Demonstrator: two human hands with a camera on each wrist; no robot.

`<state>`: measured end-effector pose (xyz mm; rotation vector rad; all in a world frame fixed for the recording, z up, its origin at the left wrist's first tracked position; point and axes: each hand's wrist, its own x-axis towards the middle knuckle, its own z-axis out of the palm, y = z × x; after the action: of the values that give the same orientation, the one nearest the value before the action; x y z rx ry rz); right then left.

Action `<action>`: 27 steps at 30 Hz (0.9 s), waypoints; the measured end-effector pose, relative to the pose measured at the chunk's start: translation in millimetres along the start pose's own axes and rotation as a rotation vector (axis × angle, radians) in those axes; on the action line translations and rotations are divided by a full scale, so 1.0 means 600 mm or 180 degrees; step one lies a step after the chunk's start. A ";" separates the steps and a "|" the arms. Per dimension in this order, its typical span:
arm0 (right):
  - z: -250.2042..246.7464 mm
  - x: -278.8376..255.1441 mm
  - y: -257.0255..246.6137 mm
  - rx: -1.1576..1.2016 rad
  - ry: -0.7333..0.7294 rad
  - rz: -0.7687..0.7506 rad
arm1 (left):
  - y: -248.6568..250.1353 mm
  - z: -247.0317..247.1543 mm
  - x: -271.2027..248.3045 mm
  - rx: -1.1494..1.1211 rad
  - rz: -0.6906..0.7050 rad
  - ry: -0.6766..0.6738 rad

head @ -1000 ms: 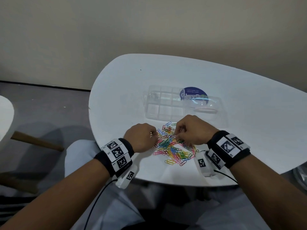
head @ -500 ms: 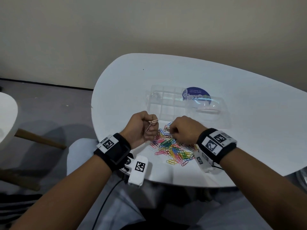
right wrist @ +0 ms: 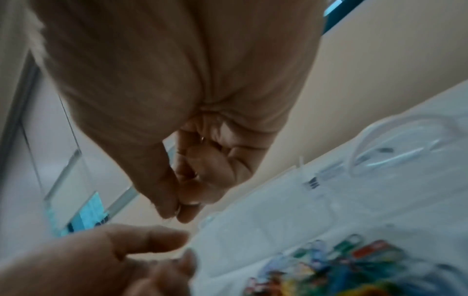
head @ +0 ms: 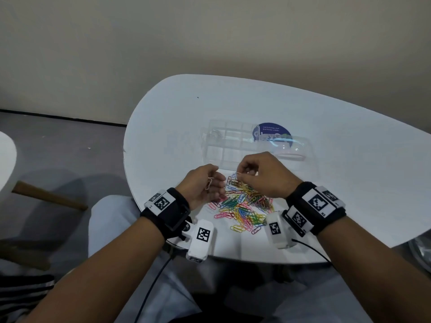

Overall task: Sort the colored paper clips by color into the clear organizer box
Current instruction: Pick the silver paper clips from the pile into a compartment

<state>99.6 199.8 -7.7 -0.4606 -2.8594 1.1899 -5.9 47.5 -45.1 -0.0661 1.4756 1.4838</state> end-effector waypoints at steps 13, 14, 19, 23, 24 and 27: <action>0.041 0.034 0.027 -0.0945 0.0004 0.0685 | 0.012 -0.037 -0.002 0.0572 0.0522 0.0241; 0.039 0.035 0.029 -0.0955 0.0068 0.0748 | 0.013 -0.042 -0.002 0.0704 0.0551 0.0247; 0.040 0.037 0.033 -0.1137 0.0083 0.0838 | 0.013 -0.049 0.001 0.1205 0.0604 0.0352; 0.031 0.027 0.031 -0.1017 0.0002 0.0757 | 0.011 -0.038 0.001 0.1199 0.0621 0.0282; 0.023 0.022 0.027 -0.0832 0.0034 0.0734 | 0.011 -0.032 0.001 0.1077 0.0599 0.0242; 0.000 0.005 0.007 -0.0213 0.0267 0.0600 | 0.009 -0.011 0.001 0.0499 0.0352 0.0077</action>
<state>97.6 203.2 -11.0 -0.7783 -2.8426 1.0714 -13.2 44.1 -43.0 0.0939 1.6327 1.4538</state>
